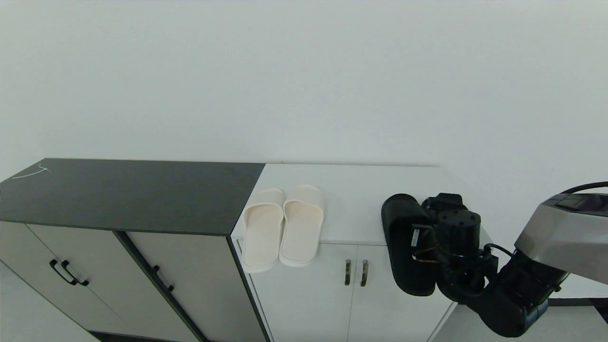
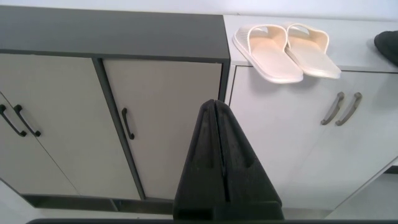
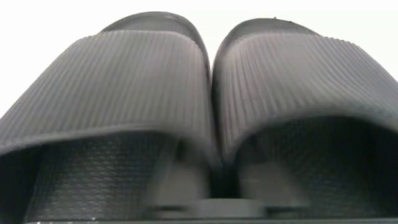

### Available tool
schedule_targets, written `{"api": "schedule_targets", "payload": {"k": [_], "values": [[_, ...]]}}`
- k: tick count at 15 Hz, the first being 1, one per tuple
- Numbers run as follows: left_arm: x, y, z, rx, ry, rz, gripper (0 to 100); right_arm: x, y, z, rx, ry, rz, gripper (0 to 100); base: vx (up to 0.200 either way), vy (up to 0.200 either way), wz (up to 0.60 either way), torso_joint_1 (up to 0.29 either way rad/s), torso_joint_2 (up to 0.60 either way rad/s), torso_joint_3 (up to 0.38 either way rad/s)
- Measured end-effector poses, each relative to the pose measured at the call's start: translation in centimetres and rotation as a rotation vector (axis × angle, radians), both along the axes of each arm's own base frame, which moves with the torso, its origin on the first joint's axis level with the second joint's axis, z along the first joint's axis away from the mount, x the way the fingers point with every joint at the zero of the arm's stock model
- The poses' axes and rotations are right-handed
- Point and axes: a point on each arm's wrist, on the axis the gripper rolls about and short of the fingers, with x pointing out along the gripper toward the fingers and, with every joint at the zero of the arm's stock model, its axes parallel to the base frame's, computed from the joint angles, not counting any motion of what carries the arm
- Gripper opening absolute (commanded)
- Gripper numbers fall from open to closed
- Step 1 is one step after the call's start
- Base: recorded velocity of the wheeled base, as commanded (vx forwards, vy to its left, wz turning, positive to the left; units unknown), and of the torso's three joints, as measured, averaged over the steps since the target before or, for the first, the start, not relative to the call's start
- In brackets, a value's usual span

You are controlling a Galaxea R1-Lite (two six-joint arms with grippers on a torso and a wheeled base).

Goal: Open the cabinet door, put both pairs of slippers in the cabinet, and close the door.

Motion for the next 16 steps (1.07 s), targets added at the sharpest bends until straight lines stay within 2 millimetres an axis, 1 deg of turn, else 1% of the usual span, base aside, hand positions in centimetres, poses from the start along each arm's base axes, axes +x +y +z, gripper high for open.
{"api": "schedule_targets", "payload": {"k": [2,3,5,6,7,10,12,13,15,16], "values": [[0.0,0.0,0.0,0.0,0.0,0.0,0,-0.2,0.0,0.5,0.008,-0.007,0.02,0,0.0,0.0,0.0,0.0,0.0,0.0],[0.0,0.0,0.0,0.0,0.0,0.0,0,-0.7,0.2,1.0,0.019,-0.008,0.066,0,0.0,0.0,0.0,0.0,0.0,0.0],[0.0,0.0,0.0,0.001,0.0,0.0,0,-2.6,0.7,2.4,0.057,-0.011,0.243,0,0.0,0.0,0.0,0.0,0.0,0.0],[0.0,0.0,0.0,0.001,0.0,0.0,0,-4.1,0.9,3.1,0.076,-0.007,0.355,0,0.0,0.0,0.0,0.0,0.0,0.0],[0.0,0.0,0.0,0.0,0.0,0.0,0,-6.1,1.2,3.7,0.092,0.008,0.486,0,0.0,0.0,0.0,0.0,0.0,0.0],[0.0,0.0,0.0,0.0,0.0,-0.001,0,-12.0,2.2,4.4,0.104,0.047,0.731,0,-0.2,0.0,0.0,0.002,0.0,0.005],[0.0,0.0,0.0,0.001,0.0,0.0,0,-14.6,2.2,4.5,0.105,0.071,0.859,0,-0.2,0.0,0.0,0.005,0.0,0.002],[0.0,0.0,0.0,0.002,0.0,-0.001,0,-15.3,2.1,4.5,0.102,0.075,0.884,0,0.0,0.0,0.0,0.0,0.0,0.0],[0.0,0.0,0.0,0.004,0.0,0.0,0,-15.8,2.0,4.5,0.099,0.075,0.899,0,0.0,0.0,0.0,0.0,0.0,0.0],[0.0,0.0,0.0,0.005,0.0,0.0,0,-15.9,2.0,4.6,0.099,0.068,0.904,0,0.0,0.2,0.0,-0.017,-0.01,0.007]]}}
